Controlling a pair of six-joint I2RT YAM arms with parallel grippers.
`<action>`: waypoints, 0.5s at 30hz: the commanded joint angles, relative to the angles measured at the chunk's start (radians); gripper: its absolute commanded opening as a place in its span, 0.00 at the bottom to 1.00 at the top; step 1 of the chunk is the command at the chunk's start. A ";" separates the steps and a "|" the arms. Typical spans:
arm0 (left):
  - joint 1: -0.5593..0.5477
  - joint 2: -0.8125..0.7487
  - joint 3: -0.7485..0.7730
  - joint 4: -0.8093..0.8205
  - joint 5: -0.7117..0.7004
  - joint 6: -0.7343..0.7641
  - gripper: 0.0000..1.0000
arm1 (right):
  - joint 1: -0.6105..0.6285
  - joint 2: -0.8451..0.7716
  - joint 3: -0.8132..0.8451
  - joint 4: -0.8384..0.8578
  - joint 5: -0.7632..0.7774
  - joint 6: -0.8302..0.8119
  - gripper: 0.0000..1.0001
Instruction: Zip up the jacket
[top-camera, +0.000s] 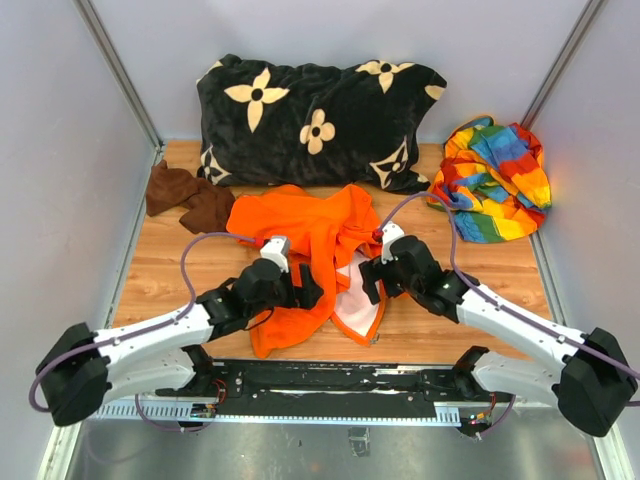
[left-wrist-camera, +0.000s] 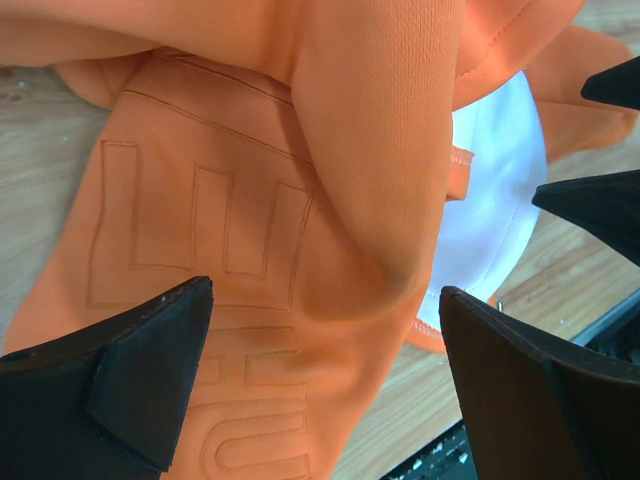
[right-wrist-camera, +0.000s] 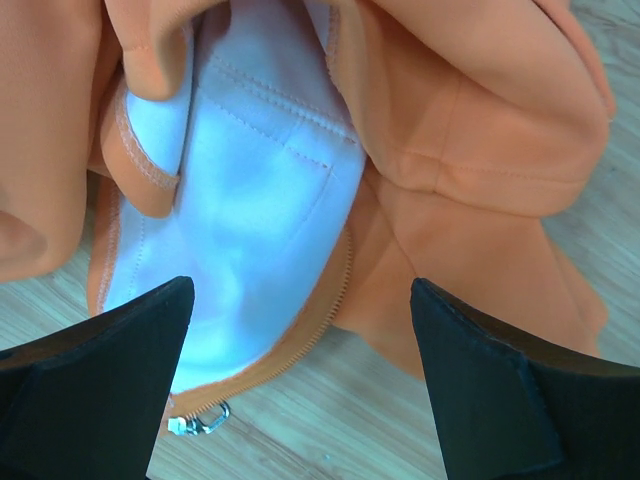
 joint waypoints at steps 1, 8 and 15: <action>-0.054 0.106 0.048 0.164 -0.114 -0.012 0.99 | -0.012 0.033 -0.028 0.115 -0.039 0.084 0.90; -0.080 0.290 0.097 0.230 -0.152 0.013 0.99 | -0.012 0.126 -0.086 0.226 -0.040 0.139 0.83; -0.050 0.406 0.131 0.272 -0.134 0.062 0.65 | -0.014 0.136 -0.088 0.208 -0.001 0.123 0.47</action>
